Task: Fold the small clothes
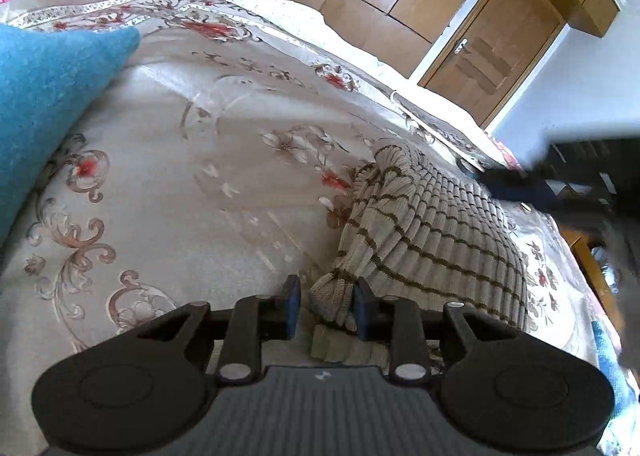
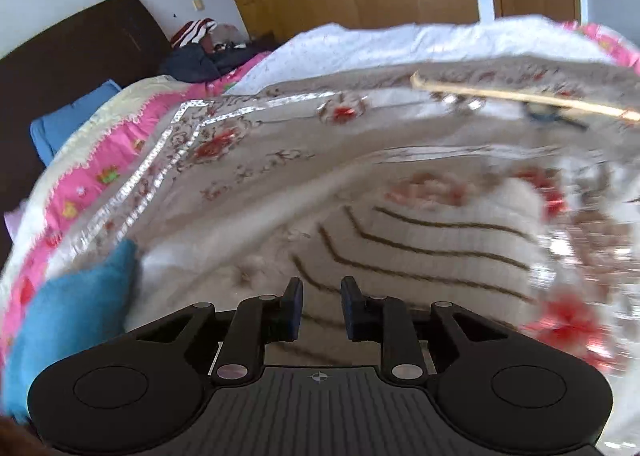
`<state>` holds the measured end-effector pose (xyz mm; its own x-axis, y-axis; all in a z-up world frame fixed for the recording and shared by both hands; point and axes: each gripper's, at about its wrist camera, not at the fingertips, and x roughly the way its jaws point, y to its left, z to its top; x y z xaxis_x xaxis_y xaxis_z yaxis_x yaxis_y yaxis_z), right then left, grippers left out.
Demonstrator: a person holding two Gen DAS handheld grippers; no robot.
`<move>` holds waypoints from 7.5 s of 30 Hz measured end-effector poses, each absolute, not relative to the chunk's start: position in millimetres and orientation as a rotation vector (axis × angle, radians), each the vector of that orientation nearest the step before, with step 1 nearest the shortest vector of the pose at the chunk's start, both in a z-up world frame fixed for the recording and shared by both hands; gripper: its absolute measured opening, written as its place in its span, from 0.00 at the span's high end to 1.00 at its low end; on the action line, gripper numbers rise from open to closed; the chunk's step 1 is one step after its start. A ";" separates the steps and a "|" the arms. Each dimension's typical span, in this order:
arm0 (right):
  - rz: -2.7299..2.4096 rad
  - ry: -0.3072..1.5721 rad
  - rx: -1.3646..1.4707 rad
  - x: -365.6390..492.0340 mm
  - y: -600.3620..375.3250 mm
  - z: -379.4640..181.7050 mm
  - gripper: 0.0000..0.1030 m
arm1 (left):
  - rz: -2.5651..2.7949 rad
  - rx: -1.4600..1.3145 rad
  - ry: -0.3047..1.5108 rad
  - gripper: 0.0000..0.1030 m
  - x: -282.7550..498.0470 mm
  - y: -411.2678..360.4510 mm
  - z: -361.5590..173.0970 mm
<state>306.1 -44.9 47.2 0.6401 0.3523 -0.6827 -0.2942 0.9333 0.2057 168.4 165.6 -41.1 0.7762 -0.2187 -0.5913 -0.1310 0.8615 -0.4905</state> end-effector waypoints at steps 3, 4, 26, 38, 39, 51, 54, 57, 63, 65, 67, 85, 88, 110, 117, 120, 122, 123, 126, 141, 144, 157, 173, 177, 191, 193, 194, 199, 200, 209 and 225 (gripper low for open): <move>0.368 0.832 0.034 283.4 -57.5 25.1 0.78 | -0.029 -0.512 0.681 0.59 163.7 161.2 -35.6; 0.375 0.847 0.030 278.6 -59.5 16.5 0.78 | -0.015 -0.493 0.674 0.59 161.0 159.2 -32.3; 0.448 0.840 -0.038 271.9 -86.5 -24.8 0.81 | -0.042 -0.175 0.719 0.53 241.2 97.9 -27.2; 0.426 0.792 -0.052 252.6 -86.8 0.7 0.77 | -0.023 -0.151 0.722 0.53 228.2 91.8 -14.4; 0.425 0.787 -0.056 252.1 -85.9 2.2 0.77 | -0.024 -0.144 0.724 0.53 227.3 91.4 -14.4; 0.432 0.841 -0.047 262.5 -76.1 -21.3 0.76 | -0.023 -0.121 0.741 0.52 228.6 88.9 -20.5; 0.435 0.842 -0.048 262.1 -76.8 -19.4 0.75 | -0.022 -0.120 0.740 0.52 228.4 88.5 -20.5; 0.437 0.841 -0.050 259.3 -78.3 -16.6 0.75 | -0.021 -0.116 0.739 0.52 227.5 87.7 -20.5; 0.420 0.819 -0.027 254.2 -84.2 -4.4 0.72 | -0.018 -0.117 0.743 0.52 224.7 88.6 -16.8; 0.406 0.791 -0.024 251.8 -88.9 2.1 0.67 | -0.016 -0.112 0.739 0.52 221.9 89.0 -15.0; 0.388 0.778 -0.017 251.2 -96.4 5.0 0.60 | -0.016 -0.116 0.745 0.52 219.8 91.4 -14.7; 0.351 0.863 0.273 255.4 -150.1 -21.4 0.41 | -0.014 -0.115 0.758 0.43 219.2 97.6 -19.1; 0.374 0.884 0.329 258.8 -151.1 -25.2 0.40 | -0.012 -0.128 0.760 0.41 219.5 99.7 -20.2; 0.384 0.893 0.249 265.0 -118.6 -38.7 0.47 | -0.022 -0.154 0.769 0.34 219.1 103.2 -25.3; 0.372 0.925 0.204 267.6 -119.3 -34.0 0.78 | -0.038 -0.142 0.782 0.34 217.9 99.4 -29.1; 0.376 0.931 0.194 267.6 -123.9 -30.8 0.83 | -0.053 -0.141 0.788 0.35 216.1 95.6 -29.8; 0.375 0.935 0.183 266.7 -126.5 -29.8 0.84 | -0.066 -0.143 0.793 0.36 214.7 93.2 -30.2; 0.375 0.937 0.176 265.9 -127.8 -29.2 0.84 | -0.070 -0.145 0.795 0.37 213.6 91.6 -30.3; 0.376 0.949 0.162 261.8 -132.3 -28.2 0.84 | -0.092 -0.157 0.802 0.40 209.6 87.1 -31.2; 0.340 1.042 0.117 192.6 -194.0 -13.2 0.80 | -0.290 -0.092 0.863 0.40 141.9 32.7 -25.9; 0.321 0.958 0.086 179.6 -199.6 8.7 0.77 | -0.277 -0.083 0.835 0.40 132.5 36.5 -8.2; 0.347 0.764 0.055 229.0 -156.3 -2.8 0.77 | -0.140 -0.063 0.800 0.34 223.0 15.8 -6.7; 0.328 0.884 0.172 174.0 -156.9 -16.0 0.76 | -0.118 -0.047 0.850 0.33 142.5 10.5 -3.0; 0.355 0.847 0.199 147.3 -157.9 -3.3 0.76 | -0.121 -0.058 0.855 0.33 121.7 7.6 -3.3; 0.296 0.818 0.241 108.1 -169.2 -1.5 0.75 | -0.024 -0.062 0.874 0.01 107.9 5.9 -16.4; 0.287 0.812 0.242 106.7 -170.0 -3.5 0.74 | -0.004 -0.060 0.872 0.00 106.8 6.0 -19.0; 0.285 0.811 0.245 105.8 -170.7 -4.5 0.74 | 0.006 -0.058 0.870 0.00 106.4 5.8 -20.4; 0.287 0.820 0.257 103.6 -171.4 -13.1 0.74 | 0.035 -0.065 0.867 0.00 105.2 5.5 -26.3; 0.289 0.824 0.258 103.5 -171.0 -15.0 0.74 | 0.037 -0.060 0.864 0.00 104.9 4.8 -26.7; 0.303 0.835 0.289 100.5 -173.7 -24.7 0.74 | 0.044 -0.092 0.859 0.00 103.7 6.9 -30.2; 0.306 0.815 0.259 91.4 -169.8 -23.9 0.74 | 0.034 -0.120 0.883 0.00 103.7 10.4 -31.1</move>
